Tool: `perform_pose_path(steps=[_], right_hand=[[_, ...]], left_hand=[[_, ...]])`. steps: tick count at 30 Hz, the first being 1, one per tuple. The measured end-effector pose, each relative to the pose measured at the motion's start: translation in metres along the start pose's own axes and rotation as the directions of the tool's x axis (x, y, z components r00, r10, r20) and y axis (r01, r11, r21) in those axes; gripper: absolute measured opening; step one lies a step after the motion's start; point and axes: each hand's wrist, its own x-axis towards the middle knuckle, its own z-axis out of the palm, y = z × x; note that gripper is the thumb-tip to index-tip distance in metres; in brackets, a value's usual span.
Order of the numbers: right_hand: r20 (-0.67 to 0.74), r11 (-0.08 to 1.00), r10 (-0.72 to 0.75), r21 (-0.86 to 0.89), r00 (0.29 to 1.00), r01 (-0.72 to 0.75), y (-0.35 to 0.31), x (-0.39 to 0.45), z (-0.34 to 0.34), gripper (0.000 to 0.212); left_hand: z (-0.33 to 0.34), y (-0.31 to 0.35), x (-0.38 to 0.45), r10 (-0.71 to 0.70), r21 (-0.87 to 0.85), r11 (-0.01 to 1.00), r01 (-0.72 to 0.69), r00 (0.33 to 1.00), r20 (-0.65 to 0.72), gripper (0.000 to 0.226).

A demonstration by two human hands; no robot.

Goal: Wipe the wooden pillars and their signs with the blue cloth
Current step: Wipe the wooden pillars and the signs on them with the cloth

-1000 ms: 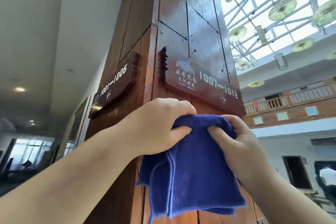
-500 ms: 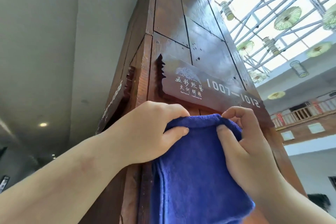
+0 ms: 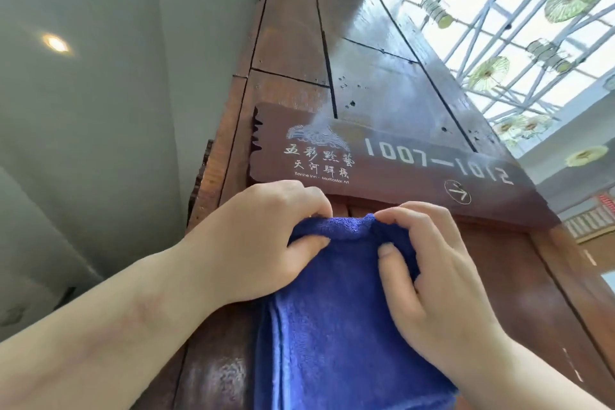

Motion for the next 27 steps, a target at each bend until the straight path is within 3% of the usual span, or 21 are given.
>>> perform_pose_path(steps=[3,7,10,14,18,22,27], right_hand=[[0.002,0.999,-0.038,0.027,0.999,0.038,0.006,0.013,0.004,0.039],[-0.088,0.992,-0.116,0.045,0.989,0.121,0.006,0.059,0.014,0.029],[-0.068,0.989,-0.086,-0.125,0.994,0.077,0.007,0.097,0.026,0.024],[0.071,0.935,-0.011,-0.353,0.997,0.036,-0.002,0.100,0.048,0.021],[0.134,0.914,-0.089,-0.382,0.987,0.134,-0.013,0.083,0.047,0.030],[0.262,0.925,0.001,-0.367,0.965,0.098,-0.020,0.087,0.038,0.034],[0.422,0.949,0.126,-0.315,0.898,0.014,-0.015,0.082,0.042,0.062]], left_hand=[[-0.005,0.002,0.014,-0.028,0.083,0.996,0.028,1.000,-0.007,0.008],[-0.025,-0.014,0.053,-0.069,0.211,0.972,0.105,0.983,-0.171,0.009],[-0.027,-0.027,0.082,-0.135,0.288,0.933,0.216,0.951,-0.277,0.013],[-0.011,-0.023,0.087,-0.080,0.473,0.859,0.197,0.963,-0.257,0.020],[-0.014,-0.014,0.079,0.143,0.651,0.757,-0.048,0.985,-0.093,0.009],[-0.016,-0.006,0.074,0.037,0.582,0.812,-0.044,0.999,0.025,0.013],[-0.018,0.004,0.048,-0.029,0.632,0.773,-0.058,0.991,0.127,0.048]])
